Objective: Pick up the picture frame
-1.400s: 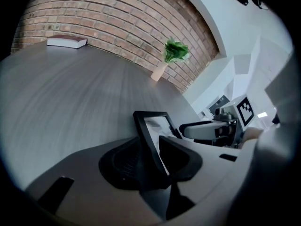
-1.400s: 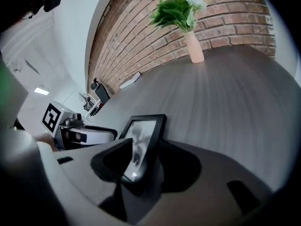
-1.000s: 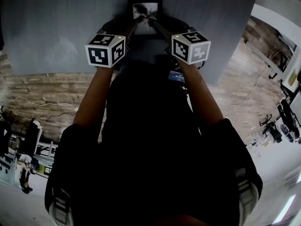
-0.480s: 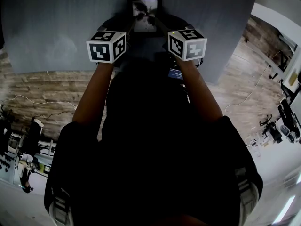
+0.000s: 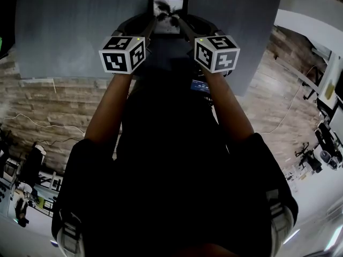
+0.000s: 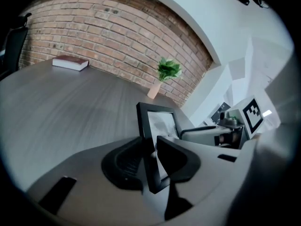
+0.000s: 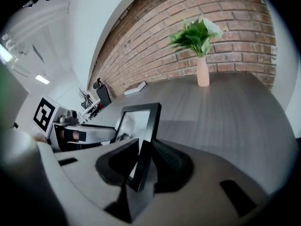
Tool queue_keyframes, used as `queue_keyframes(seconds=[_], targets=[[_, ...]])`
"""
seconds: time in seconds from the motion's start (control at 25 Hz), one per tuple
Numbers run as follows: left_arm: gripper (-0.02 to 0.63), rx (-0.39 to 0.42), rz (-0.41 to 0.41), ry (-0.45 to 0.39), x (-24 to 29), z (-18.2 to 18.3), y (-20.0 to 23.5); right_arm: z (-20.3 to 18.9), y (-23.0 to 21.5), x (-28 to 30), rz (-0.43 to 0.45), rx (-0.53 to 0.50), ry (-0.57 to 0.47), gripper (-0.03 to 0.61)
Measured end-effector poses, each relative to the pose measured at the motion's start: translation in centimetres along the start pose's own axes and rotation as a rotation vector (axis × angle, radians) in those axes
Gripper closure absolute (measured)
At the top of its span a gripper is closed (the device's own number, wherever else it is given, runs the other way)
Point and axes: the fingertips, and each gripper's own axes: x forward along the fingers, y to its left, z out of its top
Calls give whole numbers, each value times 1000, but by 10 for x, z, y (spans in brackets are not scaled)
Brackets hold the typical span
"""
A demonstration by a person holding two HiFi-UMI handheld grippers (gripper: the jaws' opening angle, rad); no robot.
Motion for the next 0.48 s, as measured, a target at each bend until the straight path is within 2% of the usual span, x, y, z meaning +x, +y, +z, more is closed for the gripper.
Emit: queue_keyframes(seconds=[0.24, 0.48], targets=[[523, 57, -27, -143, -46, 34, -32, 39, 29, -48, -28, -96, -153, 485], [523, 103, -66, -268, -93, 59, -67, 57, 59, -97, -51, -192, -261, 483]])
